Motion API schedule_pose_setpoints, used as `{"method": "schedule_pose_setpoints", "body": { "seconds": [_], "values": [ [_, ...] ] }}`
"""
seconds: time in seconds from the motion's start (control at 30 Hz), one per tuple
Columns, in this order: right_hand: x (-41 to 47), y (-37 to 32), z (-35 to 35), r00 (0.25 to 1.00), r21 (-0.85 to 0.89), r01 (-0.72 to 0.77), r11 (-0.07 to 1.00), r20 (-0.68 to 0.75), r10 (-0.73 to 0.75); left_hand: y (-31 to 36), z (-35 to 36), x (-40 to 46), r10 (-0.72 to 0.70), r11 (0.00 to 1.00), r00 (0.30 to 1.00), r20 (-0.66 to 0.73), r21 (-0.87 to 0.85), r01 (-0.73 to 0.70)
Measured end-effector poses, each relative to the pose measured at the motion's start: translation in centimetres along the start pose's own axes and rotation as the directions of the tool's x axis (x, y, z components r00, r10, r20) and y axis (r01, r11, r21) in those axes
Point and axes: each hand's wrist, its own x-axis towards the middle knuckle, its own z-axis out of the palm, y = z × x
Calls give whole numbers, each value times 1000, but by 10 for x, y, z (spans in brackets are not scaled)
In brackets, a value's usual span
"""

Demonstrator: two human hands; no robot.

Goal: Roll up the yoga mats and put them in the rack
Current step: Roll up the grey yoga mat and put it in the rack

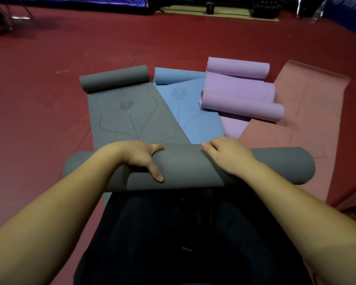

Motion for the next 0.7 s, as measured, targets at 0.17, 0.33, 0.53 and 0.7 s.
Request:
{"method": "schedule_pose_setpoints", "body": {
  "seconds": [0.17, 0.33, 0.53, 0.7],
  "values": [
    [-14, -5, 20, 994, -208, -42, 977, -104, 21, 3, -21, 22, 6, 986, 984, 178, -162, 24],
    [1, -7, 22, 988, -203, -118, 972, -119, 95, -10, -20, 36, 16, 932, 972, 234, -355, 70],
    [16, -8, 22, 991, -170, -118, 978, -89, 104, -17, -11, 26, 26, 954, 997, -67, -298, -45],
    [33, 1, 18, 982, -107, -181, 978, 41, 186, -15, 38, 10, 136, 984, 780, -611, 177, -32]
  ]
}}
